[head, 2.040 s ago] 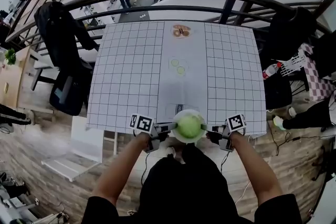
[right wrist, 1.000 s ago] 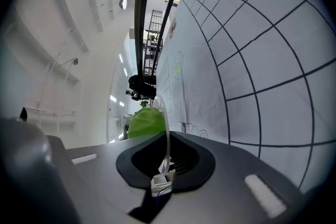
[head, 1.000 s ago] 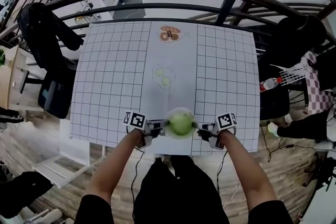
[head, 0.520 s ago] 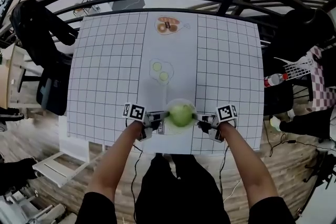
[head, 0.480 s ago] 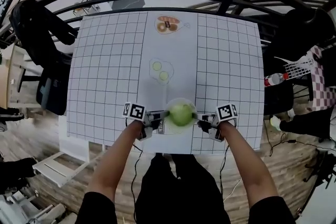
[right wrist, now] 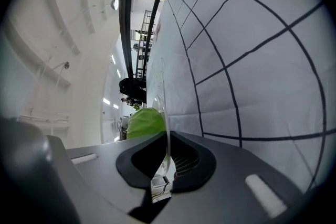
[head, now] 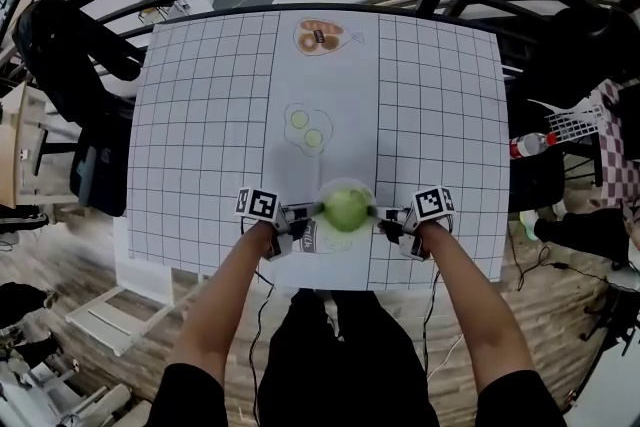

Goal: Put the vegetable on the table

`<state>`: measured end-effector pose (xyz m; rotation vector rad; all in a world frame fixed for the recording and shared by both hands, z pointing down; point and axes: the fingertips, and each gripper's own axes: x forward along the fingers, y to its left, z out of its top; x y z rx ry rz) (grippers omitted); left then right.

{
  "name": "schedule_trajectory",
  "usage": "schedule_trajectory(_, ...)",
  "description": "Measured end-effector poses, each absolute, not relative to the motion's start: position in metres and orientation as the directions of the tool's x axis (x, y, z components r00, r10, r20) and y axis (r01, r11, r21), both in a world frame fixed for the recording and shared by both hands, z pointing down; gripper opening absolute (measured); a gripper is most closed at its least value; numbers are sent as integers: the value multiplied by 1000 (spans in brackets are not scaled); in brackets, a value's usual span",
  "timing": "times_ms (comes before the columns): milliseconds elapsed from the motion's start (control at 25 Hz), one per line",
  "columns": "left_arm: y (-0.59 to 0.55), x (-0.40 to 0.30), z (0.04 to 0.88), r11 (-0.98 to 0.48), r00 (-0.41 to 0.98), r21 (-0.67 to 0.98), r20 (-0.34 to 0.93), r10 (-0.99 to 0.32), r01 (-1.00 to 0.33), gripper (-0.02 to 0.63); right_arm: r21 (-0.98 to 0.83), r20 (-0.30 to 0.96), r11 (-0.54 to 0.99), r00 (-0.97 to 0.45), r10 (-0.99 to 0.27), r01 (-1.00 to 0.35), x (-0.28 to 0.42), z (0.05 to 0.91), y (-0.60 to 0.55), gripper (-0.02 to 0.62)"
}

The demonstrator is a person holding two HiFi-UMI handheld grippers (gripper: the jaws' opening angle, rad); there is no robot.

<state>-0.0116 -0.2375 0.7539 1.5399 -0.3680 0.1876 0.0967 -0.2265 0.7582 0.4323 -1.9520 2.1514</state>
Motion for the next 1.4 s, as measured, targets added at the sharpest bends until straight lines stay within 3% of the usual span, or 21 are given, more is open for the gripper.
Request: schedule_trajectory(1400,-234,-9,783,111,877,886,463,-132,-451,31,-877,460,-197,-884,-83,-438,102,787,-217,23)
